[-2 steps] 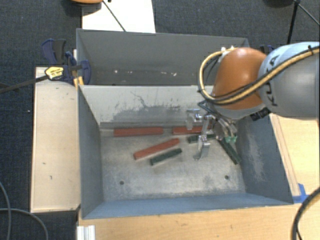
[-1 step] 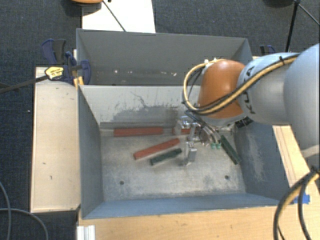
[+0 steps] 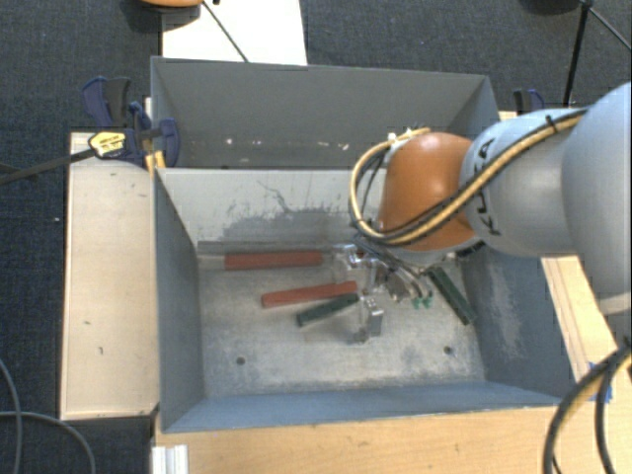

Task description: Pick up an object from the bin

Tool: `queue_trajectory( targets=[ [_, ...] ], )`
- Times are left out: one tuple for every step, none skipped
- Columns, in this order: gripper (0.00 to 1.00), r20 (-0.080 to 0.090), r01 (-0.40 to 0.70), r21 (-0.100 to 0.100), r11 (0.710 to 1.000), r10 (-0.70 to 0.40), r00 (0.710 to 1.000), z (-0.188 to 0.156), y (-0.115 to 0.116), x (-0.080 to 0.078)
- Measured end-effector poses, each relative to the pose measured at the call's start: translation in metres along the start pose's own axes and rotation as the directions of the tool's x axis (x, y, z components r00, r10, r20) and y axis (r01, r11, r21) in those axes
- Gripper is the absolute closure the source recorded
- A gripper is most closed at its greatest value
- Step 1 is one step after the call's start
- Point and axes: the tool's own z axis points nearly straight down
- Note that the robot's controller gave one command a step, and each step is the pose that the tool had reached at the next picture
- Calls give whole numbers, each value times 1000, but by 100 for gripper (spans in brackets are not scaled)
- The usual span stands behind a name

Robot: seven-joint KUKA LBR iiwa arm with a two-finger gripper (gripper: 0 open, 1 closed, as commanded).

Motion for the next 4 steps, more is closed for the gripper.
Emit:
queue_trajectory(
  targets=[
    [0,4,-3,0,1000,3,1000,2,29,-8],
    [100,4,-16,-2,1000,16,1000,7,33,-13],
    [100,4,-17,-2,1000,17,1000,7,31,-13],
    [100,8,155,3,988,-155,988,-105,11,12]
  ],
)
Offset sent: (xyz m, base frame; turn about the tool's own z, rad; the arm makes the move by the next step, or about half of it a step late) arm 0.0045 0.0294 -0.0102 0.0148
